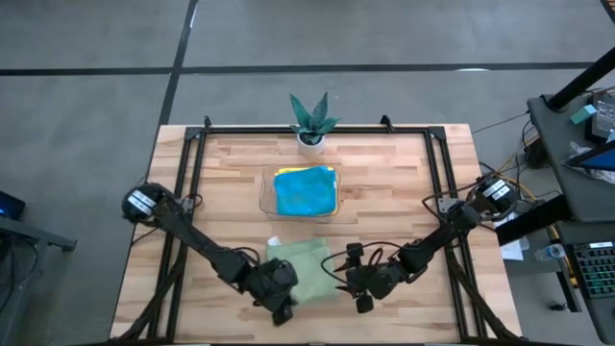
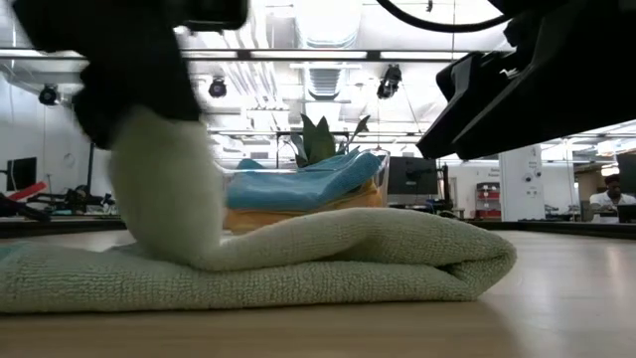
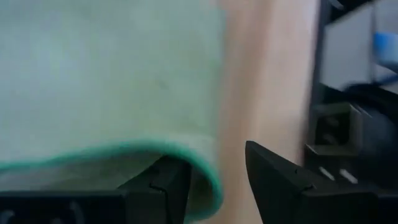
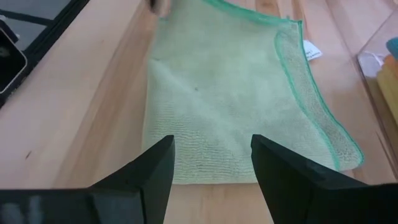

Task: Fold microfiber towels
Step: Fold the green microfiber towel, then put the folded green microfiber towel into the transparent bin

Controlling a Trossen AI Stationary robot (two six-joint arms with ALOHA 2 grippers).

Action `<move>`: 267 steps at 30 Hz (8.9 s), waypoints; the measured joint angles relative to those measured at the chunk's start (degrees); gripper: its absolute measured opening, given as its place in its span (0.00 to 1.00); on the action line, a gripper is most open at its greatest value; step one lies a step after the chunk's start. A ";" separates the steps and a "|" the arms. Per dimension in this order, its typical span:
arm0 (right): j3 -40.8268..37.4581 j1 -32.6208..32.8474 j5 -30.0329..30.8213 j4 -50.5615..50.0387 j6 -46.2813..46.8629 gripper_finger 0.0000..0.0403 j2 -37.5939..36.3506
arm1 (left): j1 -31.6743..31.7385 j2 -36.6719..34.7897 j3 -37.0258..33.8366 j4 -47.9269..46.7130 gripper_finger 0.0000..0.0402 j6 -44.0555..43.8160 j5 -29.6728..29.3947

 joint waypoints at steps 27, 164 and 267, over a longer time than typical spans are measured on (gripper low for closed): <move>0.04 -0.13 -0.01 -0.23 -0.86 0.50 0.01 | -4.09 -1.44 -0.23 -6.85 0.36 -18.07 20.21; 7.82 -16.15 -22.55 3.66 -8.31 0.02 9.91 | 1.38 -12.87 -7.99 -24.76 0.00 7.33 -0.96; 5.79 -16.35 -13.51 -1.97 -9.57 0.02 8.77 | 2.08 -10.46 -16.91 -8.78 0.01 8.26 -3.15</move>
